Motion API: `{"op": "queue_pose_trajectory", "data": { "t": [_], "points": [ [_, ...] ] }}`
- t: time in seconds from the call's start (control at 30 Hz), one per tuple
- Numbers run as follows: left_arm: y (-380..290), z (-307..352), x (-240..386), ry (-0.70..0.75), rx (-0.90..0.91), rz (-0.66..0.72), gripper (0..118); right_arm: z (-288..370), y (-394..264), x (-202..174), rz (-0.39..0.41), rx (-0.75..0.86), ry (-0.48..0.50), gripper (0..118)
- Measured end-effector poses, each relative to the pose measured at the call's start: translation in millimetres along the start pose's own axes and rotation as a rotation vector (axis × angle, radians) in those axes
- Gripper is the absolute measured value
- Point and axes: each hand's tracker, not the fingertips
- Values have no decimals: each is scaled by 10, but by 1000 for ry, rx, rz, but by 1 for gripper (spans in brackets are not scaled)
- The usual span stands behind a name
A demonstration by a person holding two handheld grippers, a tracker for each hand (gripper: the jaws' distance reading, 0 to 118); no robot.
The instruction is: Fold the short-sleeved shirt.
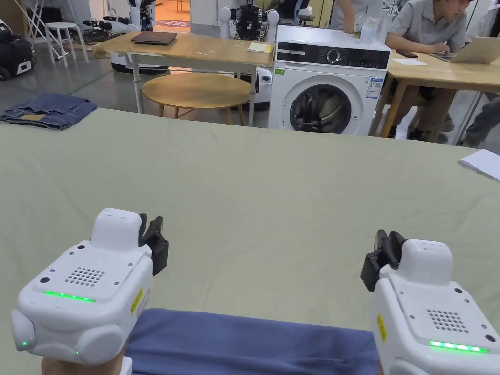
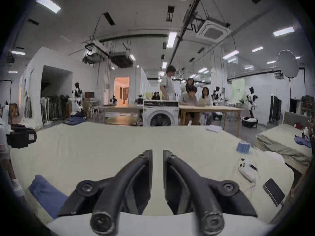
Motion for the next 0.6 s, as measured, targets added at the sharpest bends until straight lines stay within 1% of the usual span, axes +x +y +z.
{"op": "queue_pose_trajectory", "data": {
  "t": [0.03, 0.07, 0.1, 0.17, 0.3, 0.37, 0.47, 0.5, 0.6],
  "points": [
    [16, 10, 29, 23, 20, -1, 4, 2, 4, -47, 3, 8, -7, 5],
    [30, 21, 33, 23, 40, 7, 0, 4, 10, -78, 2, 15, -3, 0],
    [33, 35, 23, 28, 31, 16, 0, 17, 15, -109, 1, 35, -6, 0],
    [52, 66, -23, 16, 41, 56, 0, 19, 33, -154, 1, 40, 6, 0],
    [47, 132, -207, 32, 10, 91, 0, 16, 68, -211, -8, 43, 22, 0],
    [7, 154, -378, 39, -48, 111, 0, 8, 71, -240, -13, 35, 45, 0],
    [-101, 108, -769, -44, -179, 165, 0, -11, 51, -288, 6, 27, 64, 0],
    [-161, 86, -913, -61, -257, 187, 0, -14, 42, -305, 12, 24, 74, 0],
    [-338, 16, -1293, -75, -389, 250, 0, -43, 7, -346, 25, 15, 95, 0]
  ]
}}
